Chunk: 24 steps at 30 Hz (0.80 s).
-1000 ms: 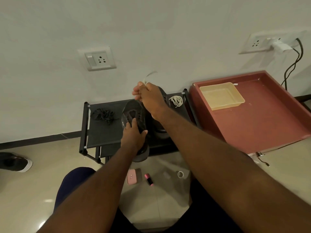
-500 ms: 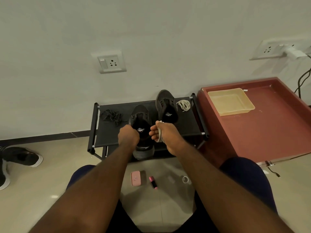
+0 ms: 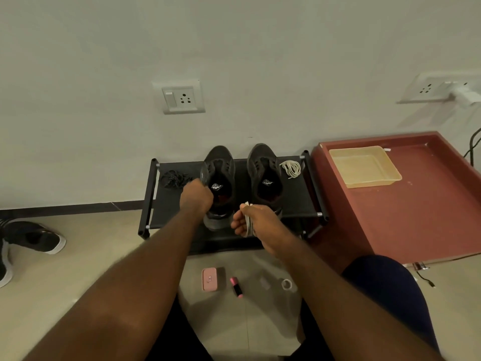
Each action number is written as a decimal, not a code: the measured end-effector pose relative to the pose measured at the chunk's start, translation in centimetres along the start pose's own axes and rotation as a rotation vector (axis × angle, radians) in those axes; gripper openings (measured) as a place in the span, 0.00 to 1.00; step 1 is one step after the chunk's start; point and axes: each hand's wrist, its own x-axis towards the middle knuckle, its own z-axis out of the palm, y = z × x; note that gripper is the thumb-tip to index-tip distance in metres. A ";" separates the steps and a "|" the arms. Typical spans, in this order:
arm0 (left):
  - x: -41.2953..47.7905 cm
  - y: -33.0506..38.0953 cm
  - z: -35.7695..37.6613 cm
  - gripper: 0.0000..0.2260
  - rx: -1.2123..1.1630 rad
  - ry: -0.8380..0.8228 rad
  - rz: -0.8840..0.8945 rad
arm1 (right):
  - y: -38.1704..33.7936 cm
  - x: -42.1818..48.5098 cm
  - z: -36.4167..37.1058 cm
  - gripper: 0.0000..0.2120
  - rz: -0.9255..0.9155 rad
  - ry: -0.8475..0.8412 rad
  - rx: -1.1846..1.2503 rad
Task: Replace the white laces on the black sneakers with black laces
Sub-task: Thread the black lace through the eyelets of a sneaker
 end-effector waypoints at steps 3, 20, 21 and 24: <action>-3.5 2.5 -1.6 0.13 -0.350 0.018 0.228 | -0.3 -0.5 0.0 0.19 -0.006 -0.059 0.088; -13.5 9.1 -2.3 0.27 -0.878 -0.479 -0.178 | -2.5 -6.2 -0.2 0.26 -0.184 0.096 0.332; -13.7 9.2 -2.1 0.27 -0.895 -0.451 -0.179 | -2.5 -6.4 -0.3 0.25 -0.188 0.114 0.342; -14.3 9.1 -1.5 0.26 -0.931 -0.412 -0.175 | -2.0 -7.0 -0.1 0.23 -0.215 0.167 0.347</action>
